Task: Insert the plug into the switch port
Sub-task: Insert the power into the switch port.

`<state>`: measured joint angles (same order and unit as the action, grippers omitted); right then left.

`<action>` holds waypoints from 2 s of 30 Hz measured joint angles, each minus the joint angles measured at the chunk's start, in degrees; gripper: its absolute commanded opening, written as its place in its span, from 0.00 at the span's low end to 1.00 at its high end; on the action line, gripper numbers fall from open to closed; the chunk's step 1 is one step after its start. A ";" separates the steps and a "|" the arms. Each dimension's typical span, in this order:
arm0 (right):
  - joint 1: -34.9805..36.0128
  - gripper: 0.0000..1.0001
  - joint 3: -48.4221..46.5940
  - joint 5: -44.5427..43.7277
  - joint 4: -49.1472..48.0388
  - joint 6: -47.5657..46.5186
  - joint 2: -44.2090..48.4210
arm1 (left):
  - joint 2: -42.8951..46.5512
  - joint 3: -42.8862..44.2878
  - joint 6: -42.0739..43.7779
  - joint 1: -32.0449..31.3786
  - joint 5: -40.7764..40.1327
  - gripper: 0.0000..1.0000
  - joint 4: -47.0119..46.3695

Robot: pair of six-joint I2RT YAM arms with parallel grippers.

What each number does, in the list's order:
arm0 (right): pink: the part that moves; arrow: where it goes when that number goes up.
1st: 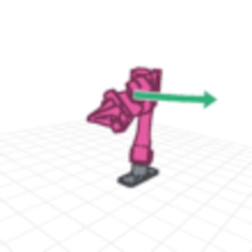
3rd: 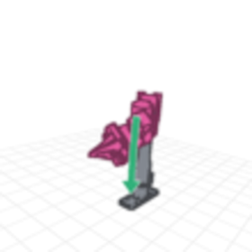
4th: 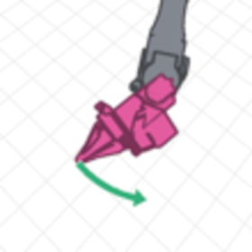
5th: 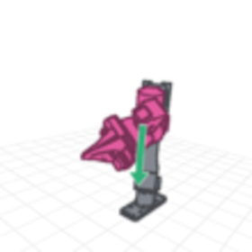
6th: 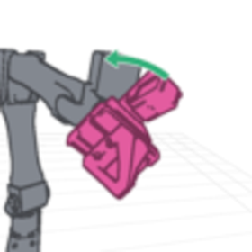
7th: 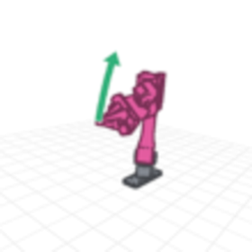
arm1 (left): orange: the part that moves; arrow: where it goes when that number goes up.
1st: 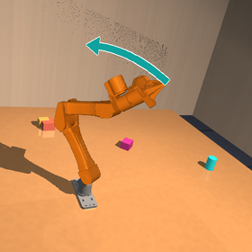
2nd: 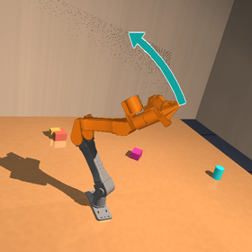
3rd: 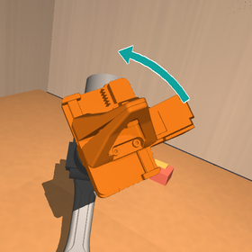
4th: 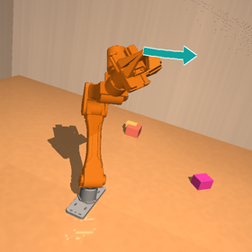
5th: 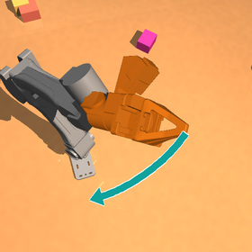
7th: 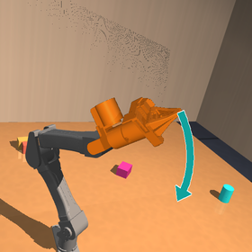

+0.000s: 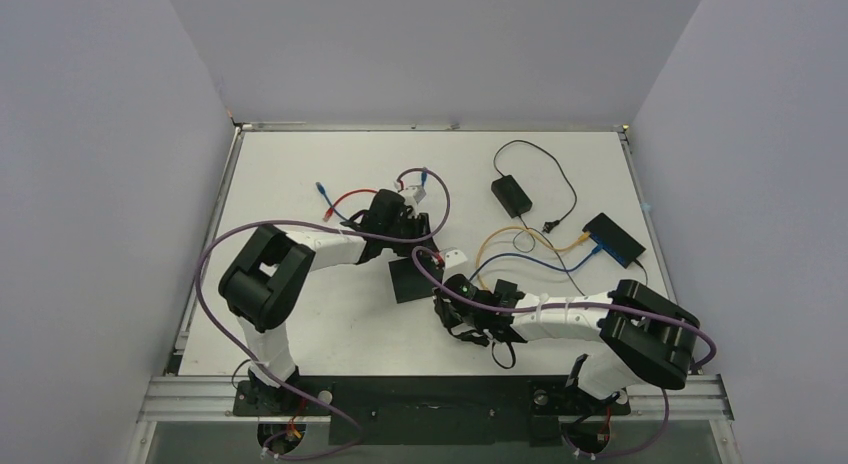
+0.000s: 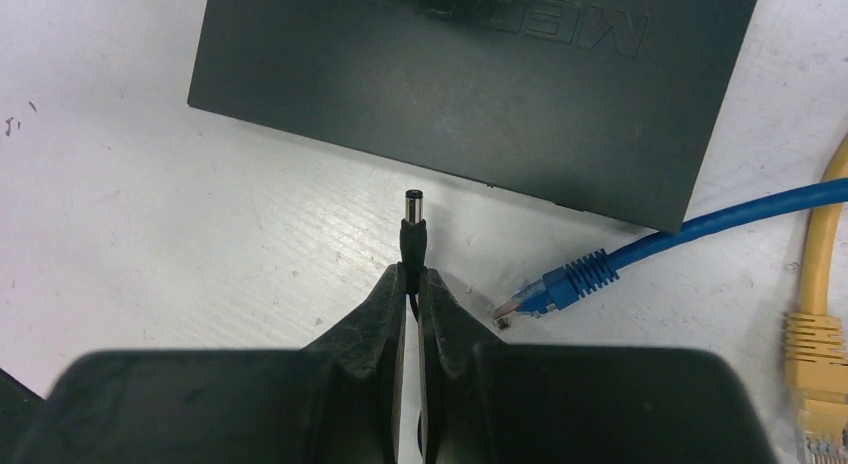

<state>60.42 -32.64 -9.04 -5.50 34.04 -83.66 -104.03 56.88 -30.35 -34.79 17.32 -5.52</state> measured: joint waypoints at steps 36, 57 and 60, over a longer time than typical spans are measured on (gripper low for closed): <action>-1.49 0.00 -3.96 -0.33 5.64 -4.33 -3.08 | 22.88 -27.26 -2.34 0.50 -3.80 0.39 -2.91; -2.45 0.00 -19.17 3.41 26.99 -24.79 -7.85 | 41.79 -30.91 -3.52 4.04 -7.04 0.39 10.86; -4.02 0.00 -20.52 3.43 28.20 -27.87 -7.85 | 42.14 -31.28 -3.52 4.50 -7.02 0.39 11.10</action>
<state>56.40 -53.17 -5.61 22.70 6.17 -91.50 -61.89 25.61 -33.87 -30.28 10.31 5.58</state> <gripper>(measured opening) 0.021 0.393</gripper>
